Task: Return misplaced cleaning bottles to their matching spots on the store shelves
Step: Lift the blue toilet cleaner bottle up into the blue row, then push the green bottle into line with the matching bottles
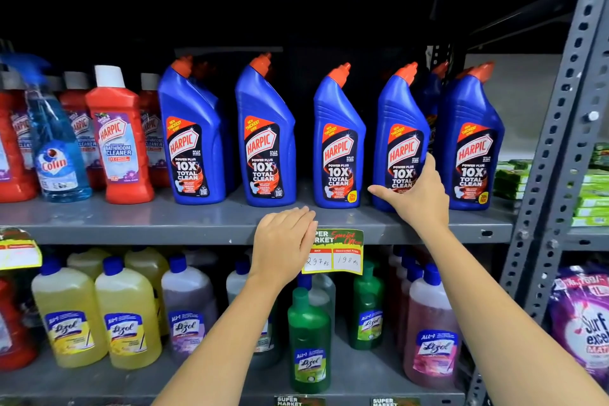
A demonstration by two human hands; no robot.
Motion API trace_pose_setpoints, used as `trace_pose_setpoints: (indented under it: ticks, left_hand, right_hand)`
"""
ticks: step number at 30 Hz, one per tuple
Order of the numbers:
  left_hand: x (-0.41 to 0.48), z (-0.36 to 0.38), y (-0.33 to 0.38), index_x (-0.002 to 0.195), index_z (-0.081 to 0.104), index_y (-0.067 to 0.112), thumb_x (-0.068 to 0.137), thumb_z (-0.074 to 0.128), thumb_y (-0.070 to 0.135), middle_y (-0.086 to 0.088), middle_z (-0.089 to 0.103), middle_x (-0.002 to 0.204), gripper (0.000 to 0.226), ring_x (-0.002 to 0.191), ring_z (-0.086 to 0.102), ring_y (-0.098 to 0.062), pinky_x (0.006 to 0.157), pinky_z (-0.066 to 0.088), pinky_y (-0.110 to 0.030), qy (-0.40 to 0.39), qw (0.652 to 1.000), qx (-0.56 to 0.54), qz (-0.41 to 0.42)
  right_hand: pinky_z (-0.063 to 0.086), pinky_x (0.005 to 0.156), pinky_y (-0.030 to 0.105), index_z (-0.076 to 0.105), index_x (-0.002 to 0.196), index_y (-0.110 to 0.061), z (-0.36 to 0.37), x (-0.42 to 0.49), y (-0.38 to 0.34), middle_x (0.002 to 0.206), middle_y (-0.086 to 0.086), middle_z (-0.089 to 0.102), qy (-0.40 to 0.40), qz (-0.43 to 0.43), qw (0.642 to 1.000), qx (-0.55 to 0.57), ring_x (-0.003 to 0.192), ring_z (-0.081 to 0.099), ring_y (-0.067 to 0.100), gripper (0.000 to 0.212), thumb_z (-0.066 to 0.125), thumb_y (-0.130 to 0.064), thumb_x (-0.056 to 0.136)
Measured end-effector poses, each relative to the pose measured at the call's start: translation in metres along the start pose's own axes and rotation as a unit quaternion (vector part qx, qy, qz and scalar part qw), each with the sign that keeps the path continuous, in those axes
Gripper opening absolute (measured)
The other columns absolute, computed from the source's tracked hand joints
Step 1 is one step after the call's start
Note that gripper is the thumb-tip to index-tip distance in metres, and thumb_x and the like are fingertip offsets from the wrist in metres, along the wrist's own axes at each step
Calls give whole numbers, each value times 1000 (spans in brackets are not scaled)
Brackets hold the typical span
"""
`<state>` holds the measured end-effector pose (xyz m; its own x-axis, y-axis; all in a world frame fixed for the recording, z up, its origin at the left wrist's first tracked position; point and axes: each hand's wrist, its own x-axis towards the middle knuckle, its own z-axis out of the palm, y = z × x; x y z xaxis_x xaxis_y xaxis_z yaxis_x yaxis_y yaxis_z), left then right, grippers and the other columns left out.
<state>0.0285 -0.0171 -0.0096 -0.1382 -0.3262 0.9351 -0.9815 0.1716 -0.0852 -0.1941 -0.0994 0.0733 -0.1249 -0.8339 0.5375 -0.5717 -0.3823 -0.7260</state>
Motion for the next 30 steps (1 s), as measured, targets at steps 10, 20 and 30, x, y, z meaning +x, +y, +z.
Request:
trace_pose_setpoints:
  ticks: [10, 20, 30]
  left_hand:
    - [2, -13, 5, 121, 66, 10, 99, 41, 29, -3, 67, 123, 38, 122, 56, -20, 107, 33, -40, -54, 995, -62, -50]
    - [-174, -19, -1, 147, 36, 12, 103, 27, 36, -12, 24, 158, 51, 147, 17, -29, 117, 15, -51, -167, 975, -96, -110]
    - [-321, 26, -8, 145, 40, 11, 102, 16, 54, -9, 38, 152, 65, 139, 37, -27, 112, 15, -41, -510, 850, -69, -112]
  right_hand:
    - [39, 109, 46, 15, 153, -14, -2, -9, 8, 148, 10, 41, 33, -45, 995, 86, 135, 42, 26, 108, 80, -44, 72]
    - [46, 78, 29, 60, 103, 1, 60, -158, 83, 94, 15, 55, 92, -212, 961, 153, 86, 51, 21, 22, 59, -8, 82]
    - [42, 104, 42, 36, 141, -8, 148, -245, 133, 130, 9, 47, -162, 19, 984, 68, 124, 47, 26, 85, 77, -36, 73]
